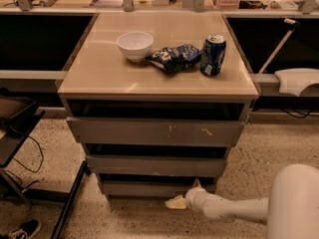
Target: Open bottom drawer
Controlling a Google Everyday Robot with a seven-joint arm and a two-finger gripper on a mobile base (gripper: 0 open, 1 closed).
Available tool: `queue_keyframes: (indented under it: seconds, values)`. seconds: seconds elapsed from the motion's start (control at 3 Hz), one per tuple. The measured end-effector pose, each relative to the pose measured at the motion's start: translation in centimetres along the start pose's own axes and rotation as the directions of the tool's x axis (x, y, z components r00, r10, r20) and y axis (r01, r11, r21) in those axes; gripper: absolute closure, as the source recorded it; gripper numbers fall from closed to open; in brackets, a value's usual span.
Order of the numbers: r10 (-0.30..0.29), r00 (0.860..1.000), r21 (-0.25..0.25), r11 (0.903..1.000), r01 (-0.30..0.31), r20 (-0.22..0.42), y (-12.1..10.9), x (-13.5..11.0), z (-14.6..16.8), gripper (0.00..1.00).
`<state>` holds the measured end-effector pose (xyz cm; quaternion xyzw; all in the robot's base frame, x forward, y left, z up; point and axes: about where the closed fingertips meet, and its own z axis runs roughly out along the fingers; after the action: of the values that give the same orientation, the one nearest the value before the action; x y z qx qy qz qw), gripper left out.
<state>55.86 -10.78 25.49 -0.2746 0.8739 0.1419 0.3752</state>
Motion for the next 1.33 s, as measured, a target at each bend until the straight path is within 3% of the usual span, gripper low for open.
queue_keyframes:
  seconds: [0.33, 0.67, 1.0, 1.33]
  values:
    - [-0.03, 0.999, -0.012, 0.9995, 0.03, 0.037, -0.7, 0.3, 2.7, 0.0]
    - [-0.057, 0.997, 0.003, 0.9984, 0.057, 0.053, -1.8, -0.4, 3.3, 0.0]
    - [-0.069, 0.997, 0.008, 0.9976, 0.068, 0.047, -1.9, -0.5, 3.6, 0.0]
    - [-0.14, 0.99, 0.05, 0.989, 0.139, 0.011, -2.5, -0.7, 4.4, 0.0]
